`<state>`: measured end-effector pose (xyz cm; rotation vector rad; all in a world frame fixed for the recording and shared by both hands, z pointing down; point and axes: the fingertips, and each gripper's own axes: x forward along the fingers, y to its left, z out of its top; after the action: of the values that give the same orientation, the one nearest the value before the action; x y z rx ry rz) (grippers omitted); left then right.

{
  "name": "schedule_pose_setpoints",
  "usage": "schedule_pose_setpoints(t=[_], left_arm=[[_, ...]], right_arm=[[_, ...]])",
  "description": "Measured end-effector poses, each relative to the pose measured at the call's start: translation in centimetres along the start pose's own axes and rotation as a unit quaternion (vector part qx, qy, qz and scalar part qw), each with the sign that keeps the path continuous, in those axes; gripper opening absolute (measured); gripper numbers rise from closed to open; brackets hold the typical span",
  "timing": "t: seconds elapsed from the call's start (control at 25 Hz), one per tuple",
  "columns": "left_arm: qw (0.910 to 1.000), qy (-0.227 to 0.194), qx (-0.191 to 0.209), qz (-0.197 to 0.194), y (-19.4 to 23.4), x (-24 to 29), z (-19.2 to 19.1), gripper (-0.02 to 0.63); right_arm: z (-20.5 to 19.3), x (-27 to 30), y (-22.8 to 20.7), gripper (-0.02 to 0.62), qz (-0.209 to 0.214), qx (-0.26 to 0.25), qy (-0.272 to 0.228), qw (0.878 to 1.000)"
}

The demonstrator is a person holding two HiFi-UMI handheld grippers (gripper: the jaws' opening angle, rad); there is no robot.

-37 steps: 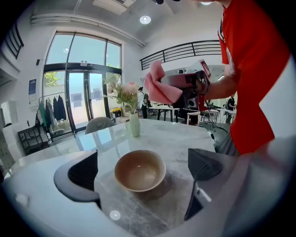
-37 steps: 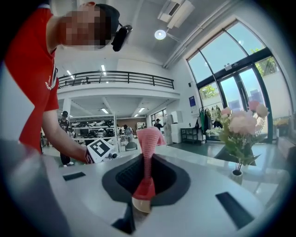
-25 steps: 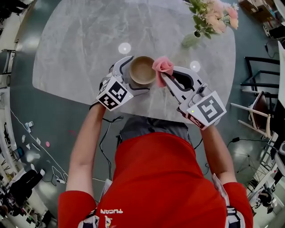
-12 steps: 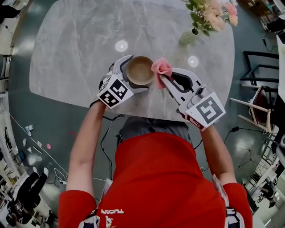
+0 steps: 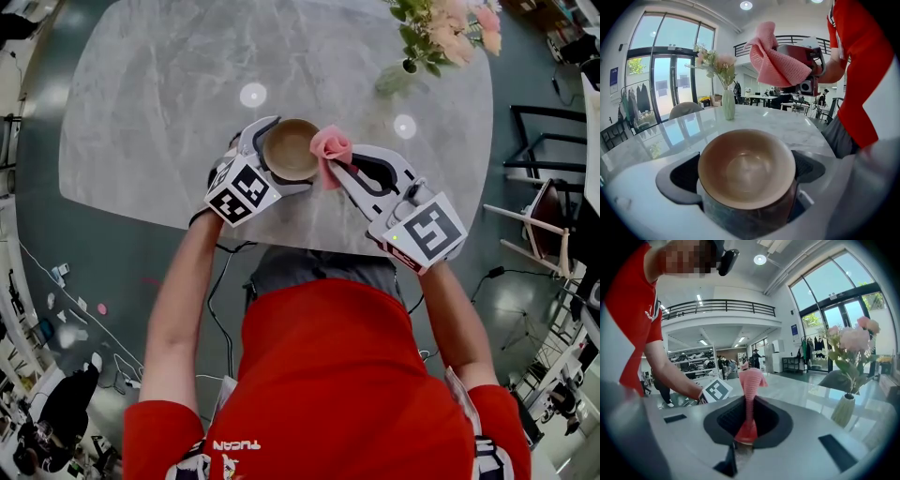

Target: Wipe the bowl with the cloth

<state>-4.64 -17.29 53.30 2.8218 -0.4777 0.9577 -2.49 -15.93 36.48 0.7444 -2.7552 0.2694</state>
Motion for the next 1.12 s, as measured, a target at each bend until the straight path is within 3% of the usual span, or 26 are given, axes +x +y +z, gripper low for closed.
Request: schedule_pose_setpoints(t=[0.2, 0.4, 0.64, 1.0, 1.12], left_arm=[[1.0, 0.001, 0.004, 0.006, 0.2, -0.8, -0.3, 0.584], [1.0, 0.0, 0.005, 0.008, 0.2, -0.6, -0.3, 0.584], [1.0, -0.001, 0.002, 0.008, 0.2, -0.5, -0.3, 0.584], [1.0, 0.005, 0.003, 0.008, 0.2, -0.4, -0.3, 0.584], [0.9999, 0.007, 0.003, 0.007, 0.1, -0.4, -0.4, 0.584]], right_arm=[[-0.9, 1.4, 0.3, 0.021, -0.001, -0.016, 0.034, 0.999], [-3.3, 4.1, 0.3, 0.021, 0.036, -0.094, 0.106, 0.989], [-6.3, 7.5, 1.8, 0.021, 0.12, -0.214, 0.213, 0.946], [-11.5, 10.0, 2.5, 0.021, 0.19, -0.284, 0.322, 0.883], [-12.4, 10.7, 3.1, 0.021, 0.213, -0.292, 0.337, 0.869]])
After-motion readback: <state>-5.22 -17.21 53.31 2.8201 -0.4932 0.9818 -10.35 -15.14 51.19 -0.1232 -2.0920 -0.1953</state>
